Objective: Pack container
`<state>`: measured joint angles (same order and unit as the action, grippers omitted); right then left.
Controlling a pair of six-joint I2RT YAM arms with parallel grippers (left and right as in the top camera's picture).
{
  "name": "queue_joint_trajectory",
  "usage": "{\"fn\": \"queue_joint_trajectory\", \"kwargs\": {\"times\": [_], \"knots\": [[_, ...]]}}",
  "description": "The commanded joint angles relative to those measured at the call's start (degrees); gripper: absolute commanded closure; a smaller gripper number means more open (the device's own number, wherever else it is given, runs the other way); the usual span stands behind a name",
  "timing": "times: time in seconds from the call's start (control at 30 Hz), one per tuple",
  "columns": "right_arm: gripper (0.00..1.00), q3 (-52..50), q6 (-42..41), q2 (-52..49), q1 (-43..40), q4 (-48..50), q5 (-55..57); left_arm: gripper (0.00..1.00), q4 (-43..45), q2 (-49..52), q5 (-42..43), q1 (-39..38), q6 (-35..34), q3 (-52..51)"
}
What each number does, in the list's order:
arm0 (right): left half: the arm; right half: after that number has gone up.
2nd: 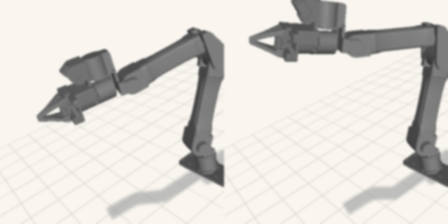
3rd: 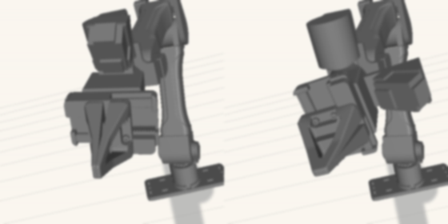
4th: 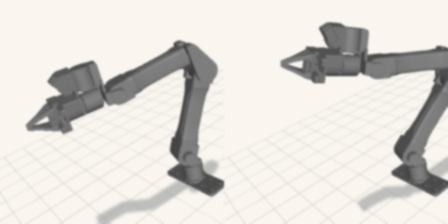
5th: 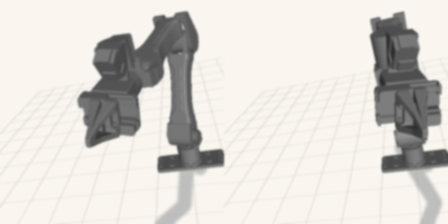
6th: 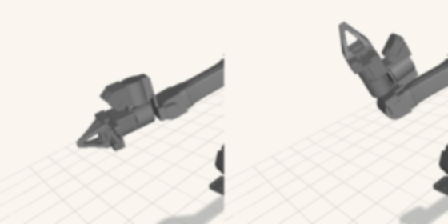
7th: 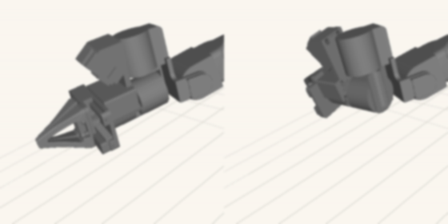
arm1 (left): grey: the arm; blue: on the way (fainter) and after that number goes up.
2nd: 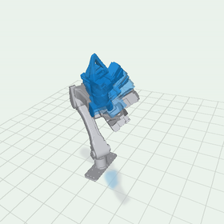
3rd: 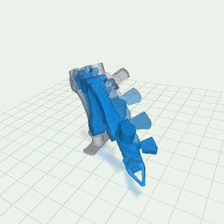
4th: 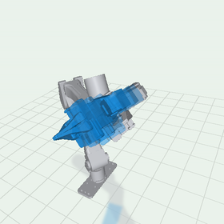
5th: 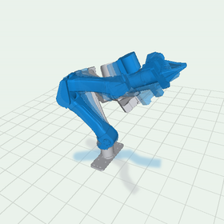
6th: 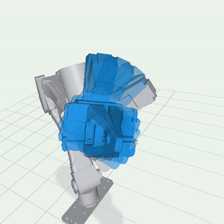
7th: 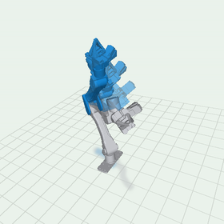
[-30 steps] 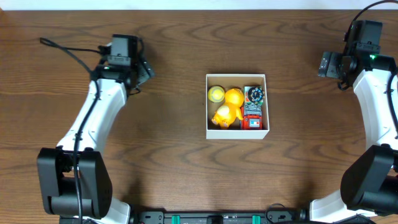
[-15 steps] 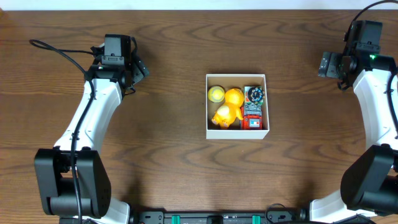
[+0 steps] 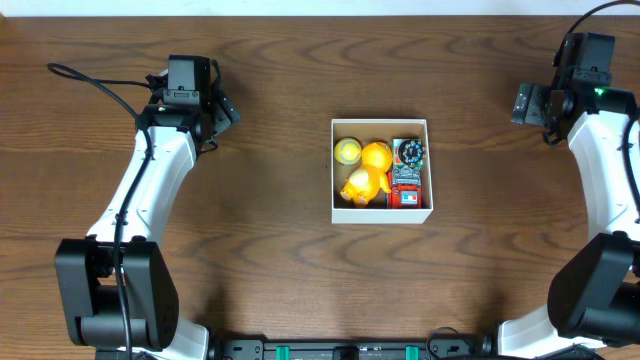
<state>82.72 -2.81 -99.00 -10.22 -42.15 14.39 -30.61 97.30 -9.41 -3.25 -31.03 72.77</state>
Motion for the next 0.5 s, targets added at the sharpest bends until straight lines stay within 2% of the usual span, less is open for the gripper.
{"fn": "queue_joint_trajectory", "kwargs": {"times": [0.0,0.47], "knots": [[0.01,0.9,-1.0,-0.5,-0.3,0.1,0.2,0.02,-0.2,0.0,-0.7,0.2,0.6,0.6],[0.01,0.9,-1.0,-0.5,-0.3,0.1,0.2,0.02,-0.2,0.0,-0.7,0.2,0.6,0.6]]}}
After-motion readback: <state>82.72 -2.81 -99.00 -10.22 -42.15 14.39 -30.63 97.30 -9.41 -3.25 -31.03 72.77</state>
